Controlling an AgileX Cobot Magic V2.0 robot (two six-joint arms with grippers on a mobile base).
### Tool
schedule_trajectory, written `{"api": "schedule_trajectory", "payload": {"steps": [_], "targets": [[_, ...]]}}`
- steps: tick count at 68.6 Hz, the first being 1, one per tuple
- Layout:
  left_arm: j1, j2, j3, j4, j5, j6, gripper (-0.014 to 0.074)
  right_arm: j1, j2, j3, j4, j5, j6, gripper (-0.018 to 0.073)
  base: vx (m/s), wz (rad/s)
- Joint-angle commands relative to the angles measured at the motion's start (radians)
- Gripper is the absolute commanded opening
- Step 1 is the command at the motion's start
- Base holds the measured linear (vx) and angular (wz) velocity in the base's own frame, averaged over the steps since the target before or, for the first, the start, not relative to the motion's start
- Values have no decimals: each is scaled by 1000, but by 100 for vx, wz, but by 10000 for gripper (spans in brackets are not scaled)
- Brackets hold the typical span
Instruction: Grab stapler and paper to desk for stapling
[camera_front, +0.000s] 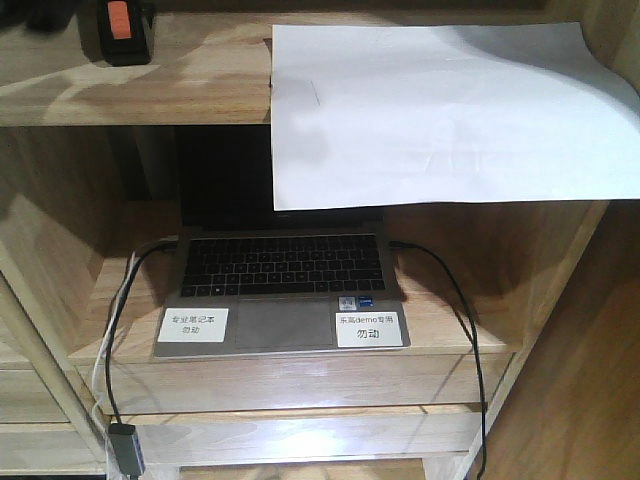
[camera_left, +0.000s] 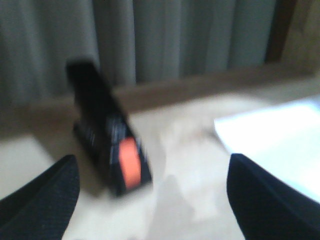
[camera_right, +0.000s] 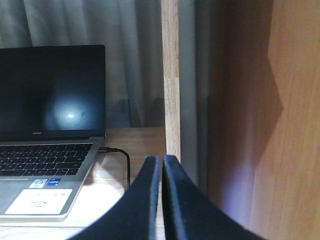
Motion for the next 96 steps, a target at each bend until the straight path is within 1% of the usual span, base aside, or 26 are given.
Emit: {"api": "schedule_trajectory", "payload": {"steps": [1, 8, 16, 22, 27, 35, 44, 53, 61, 68, 72, 78, 84, 90, 91, 92, 96], "targets": [[-6, 74, -161, -10, -7, -33, 582, -6, -15, 3, -2, -75, -2, -9, 0, 0], [-6, 173, -318, 14, 77, -77, 596, -6, -15, 3, -2, -75, -2, -9, 0, 0], [-6, 286, -493, 115, 192, -155, 597, -6, -15, 3, -2, -75, -2, -9, 0, 0], [-6, 355, -598, 173, 278, -207, 597, -6, -15, 3, -2, -75, -2, -9, 0, 0], [-6, 411, -669, 208, 350, -238, 597, -6, -15, 3, -2, -75, -2, -9, 0, 0], [-6, 481, -757, 229, 421, -272, 596, -6, -15, 3, -2, -75, -2, -9, 0, 0], [-6, 543, -823, 304, 491, -320, 596, -6, -15, 3, -2, -75, -2, -9, 0, 0], [-6, 578, -850, 311, 514, -338, 596, -6, -15, 3, -2, -75, -2, -9, 0, 0], [-6, 601, -858, 284, 518, -339, 592, -6, -15, 3, -2, -75, -2, -9, 0, 0], [-6, 612, -858, 285, 518, -339, 574, -6, -15, 3, -2, -75, -2, -9, 0, 0], [-6, 614, -858, 303, 518, -339, 537, -6, -15, 3, -2, -75, -2, -9, 0, 0], [-6, 614, -858, 327, 530, -339, 406, -6, -15, 3, -2, -75, -2, -9, 0, 0], [-6, 614, -858, 343, 550, -330, 242, -6, -15, 3, -2, -75, -2, -9, 0, 0], [-6, 614, -858, 348, 570, -300, 37, -6, -15, 3, -2, -75, -2, -9, 0, 0], [-6, 612, -858, 348, 571, -297, 23, -6, -15, 3, -2, -75, -2, -9, 0, 0], [-6, 611, -859, 346, 574, -294, -11, -6, -15, 3, -2, -75, -2, -9, 0, 0], [-6, 607, -869, 335, 578, -287, -9, -6, -15, 3, -2, -75, -2, -9, 0, 0]]}}
